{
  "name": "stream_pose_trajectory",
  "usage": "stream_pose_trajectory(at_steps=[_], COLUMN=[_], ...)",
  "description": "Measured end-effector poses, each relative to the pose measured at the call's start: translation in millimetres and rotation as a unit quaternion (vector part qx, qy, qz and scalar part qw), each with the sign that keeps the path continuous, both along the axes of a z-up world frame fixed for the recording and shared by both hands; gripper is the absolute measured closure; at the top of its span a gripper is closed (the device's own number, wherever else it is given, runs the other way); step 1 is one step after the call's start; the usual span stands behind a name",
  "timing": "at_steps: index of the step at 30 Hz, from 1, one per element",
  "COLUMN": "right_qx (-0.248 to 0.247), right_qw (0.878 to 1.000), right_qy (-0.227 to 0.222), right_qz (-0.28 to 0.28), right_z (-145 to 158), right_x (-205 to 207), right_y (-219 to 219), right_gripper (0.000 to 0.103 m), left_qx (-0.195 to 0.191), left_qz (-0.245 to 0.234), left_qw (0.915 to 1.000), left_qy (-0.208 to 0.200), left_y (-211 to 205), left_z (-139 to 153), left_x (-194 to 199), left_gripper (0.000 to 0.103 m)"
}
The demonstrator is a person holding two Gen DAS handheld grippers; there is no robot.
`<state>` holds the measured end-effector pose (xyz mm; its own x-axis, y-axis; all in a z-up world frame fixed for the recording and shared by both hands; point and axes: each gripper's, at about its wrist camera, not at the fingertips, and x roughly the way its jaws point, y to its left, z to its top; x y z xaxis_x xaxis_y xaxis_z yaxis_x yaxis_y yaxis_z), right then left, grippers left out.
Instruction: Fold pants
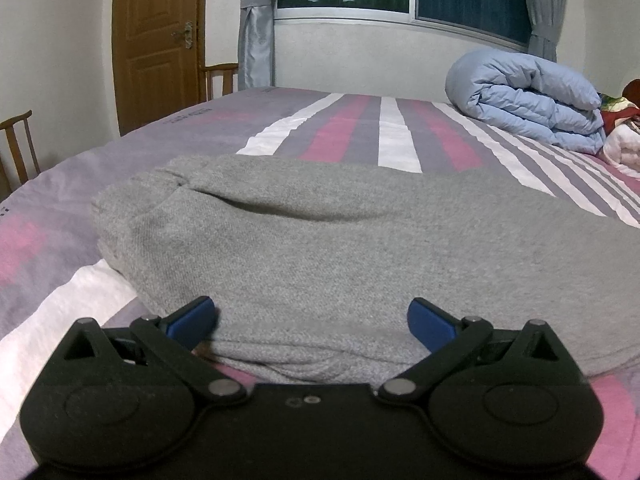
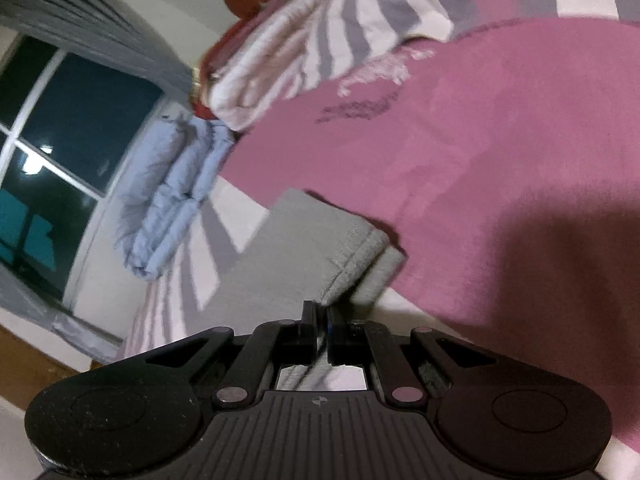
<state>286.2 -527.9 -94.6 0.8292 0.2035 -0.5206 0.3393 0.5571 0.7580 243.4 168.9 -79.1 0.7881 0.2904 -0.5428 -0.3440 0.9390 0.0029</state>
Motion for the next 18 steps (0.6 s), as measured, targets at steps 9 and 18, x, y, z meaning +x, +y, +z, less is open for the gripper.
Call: stream_pose_trajectory(at_steps=[9,18], right_qx=[-0.048,-0.114], right_qw=[0.998,0.988], right_qy=[-0.048,-0.101], right_qz=[-0.014,0.037], right_z=[25,45], right_x=[-38,-68], right_y=[23,97], right_gripper=[0.095,0.095], left_qx=[0.001,-0.131], left_qz=[0.025,0.089], left_qw=[0.9986,0.9833], left_qy=[-0.046,-0.091], left_y=[13,100], left_z=[25,34], left_x=[-29,-52], left_gripper=[0.007,0.050])
